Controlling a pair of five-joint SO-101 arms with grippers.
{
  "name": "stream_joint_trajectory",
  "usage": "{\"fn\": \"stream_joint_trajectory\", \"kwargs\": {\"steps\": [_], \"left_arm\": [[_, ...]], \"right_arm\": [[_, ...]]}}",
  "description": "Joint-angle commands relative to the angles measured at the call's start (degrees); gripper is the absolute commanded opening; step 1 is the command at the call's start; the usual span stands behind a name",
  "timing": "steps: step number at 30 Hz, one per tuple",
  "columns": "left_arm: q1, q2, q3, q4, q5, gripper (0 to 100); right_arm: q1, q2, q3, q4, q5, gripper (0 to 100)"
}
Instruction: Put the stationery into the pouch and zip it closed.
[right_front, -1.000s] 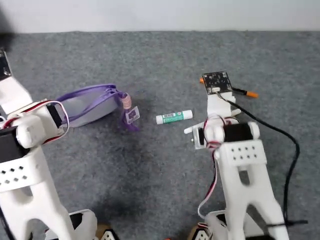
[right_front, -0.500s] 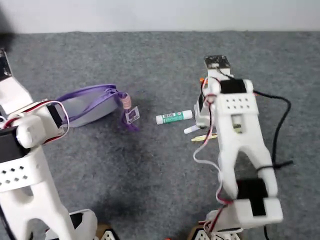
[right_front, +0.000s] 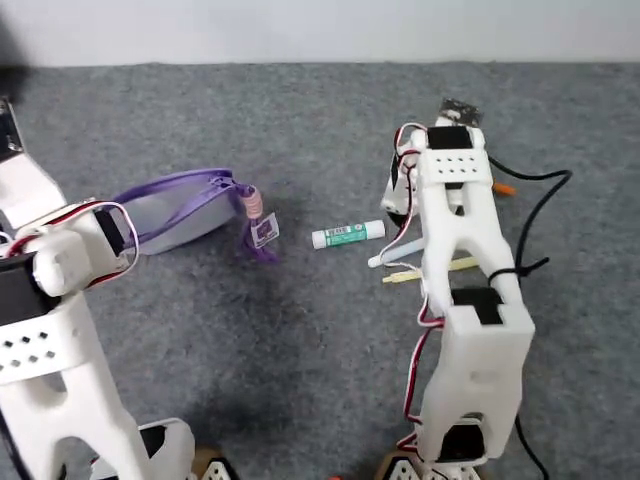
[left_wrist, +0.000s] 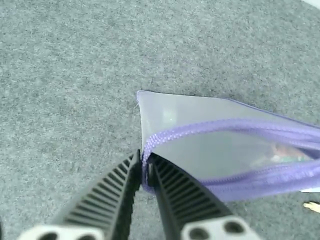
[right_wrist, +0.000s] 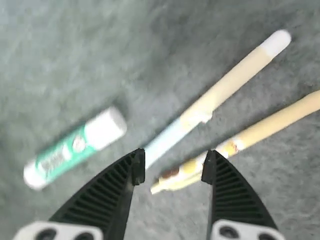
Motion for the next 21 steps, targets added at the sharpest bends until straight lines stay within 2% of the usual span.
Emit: {"fn": "stream_joint_trajectory", "kwargs": {"steps": [1,4,15,21], "left_arm": [[-0.62,-0.53,0.22,1.14,0.53,1],[-0.62,-0.53,0.22,1.14,0.53,1],[-0.62,-0.53,0.22,1.14,0.53,1],[-0.62,-0.18,0.22,1.05,0.53,1]], "right_arm": [[1.1,2.59,-7.3,0.31,-2.29,19.9],[2.51,6.11,-10.29,0.31,-4.4,19.9],[5.67,16.48,-17.67,-2.68,-4.4,19.8],[5.58,21.49,-19.52,0.57,-4.4,19.8]]}}
